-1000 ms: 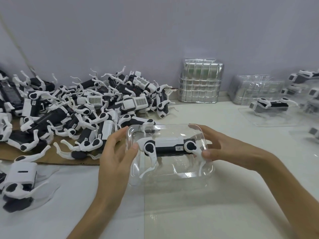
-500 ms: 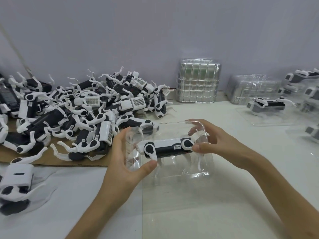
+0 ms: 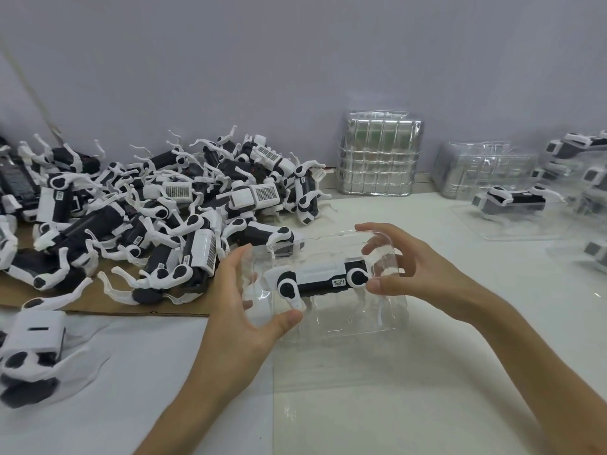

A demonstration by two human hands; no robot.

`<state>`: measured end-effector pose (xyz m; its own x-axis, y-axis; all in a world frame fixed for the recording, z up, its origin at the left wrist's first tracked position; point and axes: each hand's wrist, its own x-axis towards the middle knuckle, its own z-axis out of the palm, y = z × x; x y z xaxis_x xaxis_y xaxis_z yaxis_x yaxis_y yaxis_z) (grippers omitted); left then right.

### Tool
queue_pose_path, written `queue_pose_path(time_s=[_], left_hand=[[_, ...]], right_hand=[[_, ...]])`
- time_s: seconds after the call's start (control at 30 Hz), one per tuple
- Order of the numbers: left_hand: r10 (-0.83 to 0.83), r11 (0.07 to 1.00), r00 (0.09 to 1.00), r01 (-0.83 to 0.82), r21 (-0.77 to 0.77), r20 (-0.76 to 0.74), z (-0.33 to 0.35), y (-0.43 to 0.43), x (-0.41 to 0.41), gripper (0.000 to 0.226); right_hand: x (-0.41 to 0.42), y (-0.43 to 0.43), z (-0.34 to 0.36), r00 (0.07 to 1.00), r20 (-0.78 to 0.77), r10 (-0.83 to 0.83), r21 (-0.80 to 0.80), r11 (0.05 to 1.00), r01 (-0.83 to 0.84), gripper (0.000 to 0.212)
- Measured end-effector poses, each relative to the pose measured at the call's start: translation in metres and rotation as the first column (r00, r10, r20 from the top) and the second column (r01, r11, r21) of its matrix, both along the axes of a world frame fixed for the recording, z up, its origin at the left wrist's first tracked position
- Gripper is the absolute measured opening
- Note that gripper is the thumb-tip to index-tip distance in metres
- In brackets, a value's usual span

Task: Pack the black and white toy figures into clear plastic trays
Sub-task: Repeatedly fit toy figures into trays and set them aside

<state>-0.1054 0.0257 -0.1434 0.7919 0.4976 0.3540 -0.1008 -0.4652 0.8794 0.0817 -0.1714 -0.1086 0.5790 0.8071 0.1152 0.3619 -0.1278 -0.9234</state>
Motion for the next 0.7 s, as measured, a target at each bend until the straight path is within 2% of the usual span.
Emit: queue_pose_path(time_s=[0.1,0.2,0.37,0.5,0.7], left_hand=[[0.035,0.997,0.999,-0.035,-0.068,0.000,0.001,-0.001,0.000,0.092],[0.065,0.974,0.998,-0.068,-0.216,-0.018,0.003,0.000,0.001,0.085],[-0.167,0.869,0.984,0.117,-0.481,-0.062,0.002,0.002,0.000,0.075],[-0.264,0.841,0.964,0.215,-0.497,-0.030,0.002,0.004,-0.002,0.062],[-0.236,0.861,0.972,0.202,-0.467,-0.016,0.006,0.012,-0.003,0.061]], right_hand=[[-0.002,0.001,0.002,0.999,-0.039,-0.007,0.061,0.998,0.009,0.074],[-0.003,0.001,0.004,0.996,-0.090,-0.017,0.183,0.983,0.034,0.073],[-0.007,0.003,0.005,0.994,-0.109,-0.026,0.235,0.971,0.051,0.072],[-0.007,0.003,0.008,0.993,-0.116,-0.021,0.245,0.968,0.049,0.076],[-0.003,0.001,0.010,0.992,-0.109,-0.057,0.252,0.964,0.083,0.078]])
